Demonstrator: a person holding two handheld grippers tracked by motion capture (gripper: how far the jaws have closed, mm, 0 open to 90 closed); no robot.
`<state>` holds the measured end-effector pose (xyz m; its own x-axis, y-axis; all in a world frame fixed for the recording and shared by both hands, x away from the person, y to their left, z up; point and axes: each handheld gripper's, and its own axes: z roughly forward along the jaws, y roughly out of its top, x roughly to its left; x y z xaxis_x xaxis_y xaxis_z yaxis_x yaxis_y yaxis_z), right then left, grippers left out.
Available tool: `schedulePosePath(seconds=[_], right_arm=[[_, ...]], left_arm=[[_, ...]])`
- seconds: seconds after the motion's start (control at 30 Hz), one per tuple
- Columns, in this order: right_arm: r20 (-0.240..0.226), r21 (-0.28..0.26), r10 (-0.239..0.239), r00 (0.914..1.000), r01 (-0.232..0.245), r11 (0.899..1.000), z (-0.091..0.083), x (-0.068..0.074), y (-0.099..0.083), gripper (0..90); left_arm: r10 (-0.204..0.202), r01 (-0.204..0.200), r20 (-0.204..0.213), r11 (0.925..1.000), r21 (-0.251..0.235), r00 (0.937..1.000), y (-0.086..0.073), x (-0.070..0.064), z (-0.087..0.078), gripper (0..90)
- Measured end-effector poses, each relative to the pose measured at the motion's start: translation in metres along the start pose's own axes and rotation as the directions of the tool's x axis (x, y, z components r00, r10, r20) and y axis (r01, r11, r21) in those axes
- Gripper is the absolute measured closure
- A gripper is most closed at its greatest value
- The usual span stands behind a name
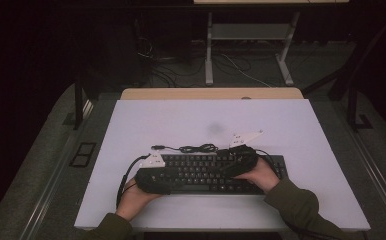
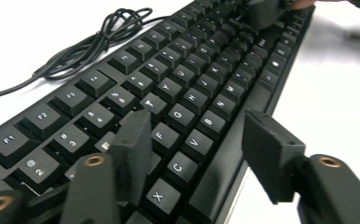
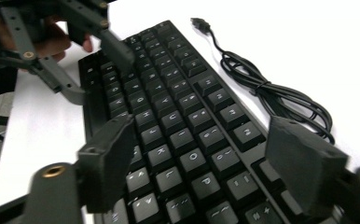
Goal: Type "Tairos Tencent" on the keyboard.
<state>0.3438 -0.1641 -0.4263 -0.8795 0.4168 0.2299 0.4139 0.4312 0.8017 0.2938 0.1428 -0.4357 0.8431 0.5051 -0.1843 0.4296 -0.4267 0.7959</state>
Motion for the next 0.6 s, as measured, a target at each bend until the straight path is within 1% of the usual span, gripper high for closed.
schedulePosePath(seconds=[0.1,0.17,0.3,0.4,0.53,0.6], right_arm=[[-0.006,-0.005,-0.007,1.0,0.007,1.0,-0.003,0.001,-0.002,35.9],[-0.016,-0.003,-0.004,0.9999,0.004,1.0,-0.005,0.002,-0.002,41.1],[-0.023,0.002,-0.016,0.9996,0.016,1.0,-0.008,0.003,-0.005,53.8],[-0.026,0.018,-0.025,0.9993,0.026,1.0,-0.01,0.005,-0.006,63.4],[-0.032,0.038,-0.039,0.9987,0.041,0.998,-0.013,0.007,-0.009,75.3],[-0.037,0.049,-0.049,0.9981,0.05,0.998,-0.016,0.007,-0.011,80.7]], left_arm=[[-0.001,0.001,-0.005,1.0,-0.001,1.0,0.001,0.0,0.002,37.2],[-0.001,0.001,-0.008,1.0,-0.001,1.0,0.001,0.0,0.004,36.6],[-0.003,0.003,-0.013,1.0,-0.004,0.9999,0.003,0.001,0.005,35.3],[-0.002,0.002,-0.016,1.0,-0.006,0.9999,0.003,0.002,0.007,34.5],[-0.012,0.012,-0.02,0.9999,-0.012,0.9997,0.004,0.003,0.007,33.3],[-0.007,0.006,-0.021,0.9999,-0.01,0.9998,0.005,0.003,0.008,32.7]])
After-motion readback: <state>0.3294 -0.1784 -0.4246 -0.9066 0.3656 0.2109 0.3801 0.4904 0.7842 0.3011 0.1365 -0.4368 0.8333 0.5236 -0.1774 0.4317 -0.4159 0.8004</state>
